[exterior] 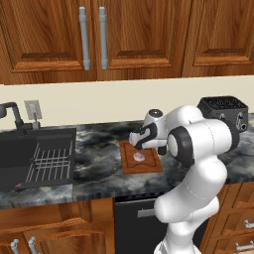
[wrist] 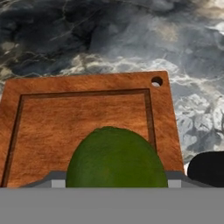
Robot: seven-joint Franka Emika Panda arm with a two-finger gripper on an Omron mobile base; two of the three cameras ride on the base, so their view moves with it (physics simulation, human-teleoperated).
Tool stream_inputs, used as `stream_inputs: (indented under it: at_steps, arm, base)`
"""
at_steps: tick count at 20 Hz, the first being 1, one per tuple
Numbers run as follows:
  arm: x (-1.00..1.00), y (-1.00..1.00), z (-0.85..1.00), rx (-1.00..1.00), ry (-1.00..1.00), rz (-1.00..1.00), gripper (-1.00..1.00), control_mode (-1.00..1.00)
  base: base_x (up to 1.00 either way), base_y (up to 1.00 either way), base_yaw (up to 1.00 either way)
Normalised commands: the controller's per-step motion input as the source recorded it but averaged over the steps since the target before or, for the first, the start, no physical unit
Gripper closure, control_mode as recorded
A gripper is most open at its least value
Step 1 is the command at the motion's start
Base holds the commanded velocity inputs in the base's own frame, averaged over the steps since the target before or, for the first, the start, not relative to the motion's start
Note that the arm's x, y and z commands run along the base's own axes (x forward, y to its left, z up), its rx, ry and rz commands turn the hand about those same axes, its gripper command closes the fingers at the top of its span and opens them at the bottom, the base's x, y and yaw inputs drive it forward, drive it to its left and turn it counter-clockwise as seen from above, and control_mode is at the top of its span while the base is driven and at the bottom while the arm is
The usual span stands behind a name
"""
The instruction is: Open the cabinet. Place the bowl and condiment on the counter. Then place the lime and garlic on the cutting board.
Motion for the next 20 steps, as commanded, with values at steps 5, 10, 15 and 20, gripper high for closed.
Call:
stream_inputs:
  at_steps: [5, 10, 15, 20]
  arm:
    - [0.0, 0.0, -0.19, 0.0, 0.0, 0.0, 1.0, -1.0]
    - [0.0, 0.0, -0.26, 0.0, 0.0, 0.0, -1.0, -1.0]
    - [-0.03, 0.0, -0.08, 0.02, -0.01, 0.0, -1.0, -1.0]
    - [-0.37, -0.02, 0.0, 0.02, -0.03, 0.0, -1.0, -1.0]
  base:
    - [0.0, 0.0, 0.0]
    - [0.0, 0.0, 0.0]
    - [0.0, 0.0, 0.0]
    - [0.0, 0.0, 0.0]
